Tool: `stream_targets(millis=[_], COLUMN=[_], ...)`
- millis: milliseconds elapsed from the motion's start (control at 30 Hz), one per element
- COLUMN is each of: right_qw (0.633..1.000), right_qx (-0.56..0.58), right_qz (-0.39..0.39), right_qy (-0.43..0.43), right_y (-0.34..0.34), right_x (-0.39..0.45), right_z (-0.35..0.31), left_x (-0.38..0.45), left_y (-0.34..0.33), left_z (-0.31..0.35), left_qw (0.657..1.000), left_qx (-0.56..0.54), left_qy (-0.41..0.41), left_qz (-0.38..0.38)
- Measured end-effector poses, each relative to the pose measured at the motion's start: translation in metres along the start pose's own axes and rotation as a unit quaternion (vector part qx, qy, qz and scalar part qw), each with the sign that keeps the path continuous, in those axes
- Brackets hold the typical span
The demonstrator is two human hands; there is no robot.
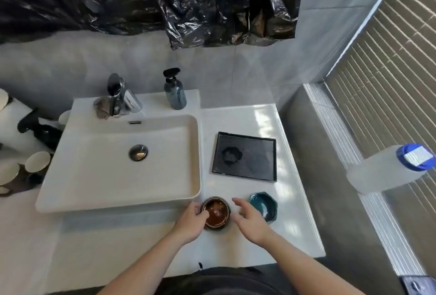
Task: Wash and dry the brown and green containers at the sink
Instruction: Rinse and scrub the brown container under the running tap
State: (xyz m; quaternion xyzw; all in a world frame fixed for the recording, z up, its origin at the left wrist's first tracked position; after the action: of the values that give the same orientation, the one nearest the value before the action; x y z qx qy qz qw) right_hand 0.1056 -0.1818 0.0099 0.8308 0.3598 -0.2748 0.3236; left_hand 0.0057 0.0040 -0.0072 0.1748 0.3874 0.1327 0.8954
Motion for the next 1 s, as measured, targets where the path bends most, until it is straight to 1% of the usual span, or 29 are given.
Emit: stream_targets(millis=[167, 200, 333, 433, 533, 633, 767, 933, 1000], right_qw=[0.997, 0.996, 0.996, 0.997, 0.999, 0.999, 0.995, 0.987, 0.985], right_qx=[-0.059, -0.067, -0.059, -0.041, -0.003, 0.038, 0.092, 0.141, 0.151], right_qz=[-0.032, -0.030, -0.017, -0.008, 0.004, 0.003, -0.014, -0.022, -0.019], right_qy=[-0.045, -0.051, -0.067, -0.062, -0.038, -0.005, 0.041, 0.076, 0.087], right_y=[-0.013, -0.016, -0.023, -0.023, -0.017, -0.012, -0.021, -0.059, -0.081], right_x=[0.024, 0.025, 0.034, 0.028, 0.000, -0.033, -0.069, -0.083, -0.080], right_z=[-0.001, -0.003, -0.005, -0.002, -0.009, -0.027, -0.064, -0.130, -0.156], left_x=[0.028, 0.040, 0.043, 0.008, -0.028, -0.069, -0.111, -0.135, -0.135], left_y=[-0.012, -0.017, -0.024, -0.017, -0.006, 0.015, 0.062, 0.138, 0.173], left_z=[-0.016, -0.030, -0.041, -0.021, -0.012, -0.005, -0.005, -0.008, -0.012], left_qw=[0.997, 0.997, 0.990, 0.987, 0.986, 0.985, 0.977, 0.961, 0.959], left_qx=[-0.064, -0.072, -0.128, -0.155, -0.163, -0.171, -0.202, -0.256, -0.261], left_qy=[0.039, 0.042, 0.052, 0.040, 0.007, -0.024, -0.052, -0.081, -0.092], left_qz=[-0.002, -0.001, 0.024, 0.031, 0.024, 0.028, 0.050, 0.062, 0.065])
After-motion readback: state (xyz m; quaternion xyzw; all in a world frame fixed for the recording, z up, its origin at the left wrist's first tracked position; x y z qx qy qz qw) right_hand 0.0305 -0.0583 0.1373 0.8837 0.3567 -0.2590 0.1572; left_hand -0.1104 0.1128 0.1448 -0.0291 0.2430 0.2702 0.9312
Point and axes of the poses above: each hand's wrist, its own x-axis towards the middle knuckle, its own y-axis out of the back of the hand, z = x × y, the point moved 1 cm from there along x, towards the middle knuckle, and after that the axes turned 7 degrees about -y, right-handed, at the moved point
